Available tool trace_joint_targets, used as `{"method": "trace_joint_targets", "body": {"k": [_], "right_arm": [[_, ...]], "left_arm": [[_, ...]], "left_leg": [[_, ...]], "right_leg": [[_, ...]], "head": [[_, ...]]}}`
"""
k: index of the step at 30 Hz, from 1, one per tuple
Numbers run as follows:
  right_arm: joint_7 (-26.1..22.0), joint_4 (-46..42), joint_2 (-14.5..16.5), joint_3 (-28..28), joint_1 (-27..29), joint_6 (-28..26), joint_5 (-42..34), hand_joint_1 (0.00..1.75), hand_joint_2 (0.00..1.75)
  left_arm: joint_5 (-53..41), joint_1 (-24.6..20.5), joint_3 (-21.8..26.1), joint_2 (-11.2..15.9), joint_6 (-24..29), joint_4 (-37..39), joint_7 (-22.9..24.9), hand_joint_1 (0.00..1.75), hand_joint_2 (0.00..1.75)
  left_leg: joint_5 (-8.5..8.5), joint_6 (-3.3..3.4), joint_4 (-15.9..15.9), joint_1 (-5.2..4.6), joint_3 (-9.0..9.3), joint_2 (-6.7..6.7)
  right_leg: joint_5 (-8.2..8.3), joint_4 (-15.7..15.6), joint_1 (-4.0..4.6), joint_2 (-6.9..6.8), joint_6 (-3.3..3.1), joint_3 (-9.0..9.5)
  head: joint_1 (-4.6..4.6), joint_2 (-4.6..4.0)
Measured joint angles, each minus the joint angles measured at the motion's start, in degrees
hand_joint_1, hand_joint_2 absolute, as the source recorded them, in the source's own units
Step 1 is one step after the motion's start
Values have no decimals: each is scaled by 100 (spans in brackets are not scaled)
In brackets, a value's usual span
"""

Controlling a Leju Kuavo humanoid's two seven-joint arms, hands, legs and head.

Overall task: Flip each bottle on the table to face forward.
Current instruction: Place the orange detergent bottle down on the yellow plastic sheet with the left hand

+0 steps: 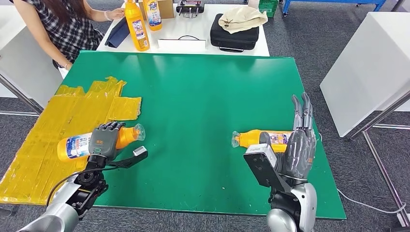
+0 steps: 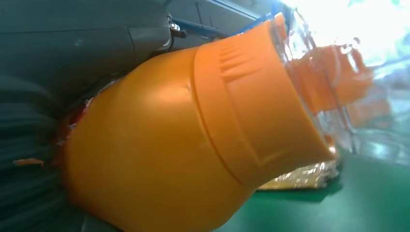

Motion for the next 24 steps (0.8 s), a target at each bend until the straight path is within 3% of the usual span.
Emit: {"method": "trace_joint_targets", "body": {"k": [16,18,20,24], "right_arm": [[100,17,-81,-44,140,36,60,0,0],[102,17,-91,-54,189,39,112,0,87],[132,6,-106,-73,291,111,241,0,175],[254,-68,-178,-152,579,370,513,0,175]], "left_arm": [[-3,-124,-22,93,313,139,432,0,0],[28,-65,-38,121,328,-26,526,0,0],[327,124,58,117,336,-520,216,0,0],[1773,572,1061,-158,337,-1905,-1940,0,0]], "left_leg": [[0,0,0,0,0,-1],[0,0,0,0,1,0],[0,0,1,0,1,1],[-3,-1,1,-2,-8,0]], "right_leg": [[0,0,0,0,0,0],[0,0,0,0,0,0],[0,0,-1,1,0,-2],[-1,-1,-2,3,1,-8]], "head": [[0,1],[-1,1],[-2,1],[2,1]]}}
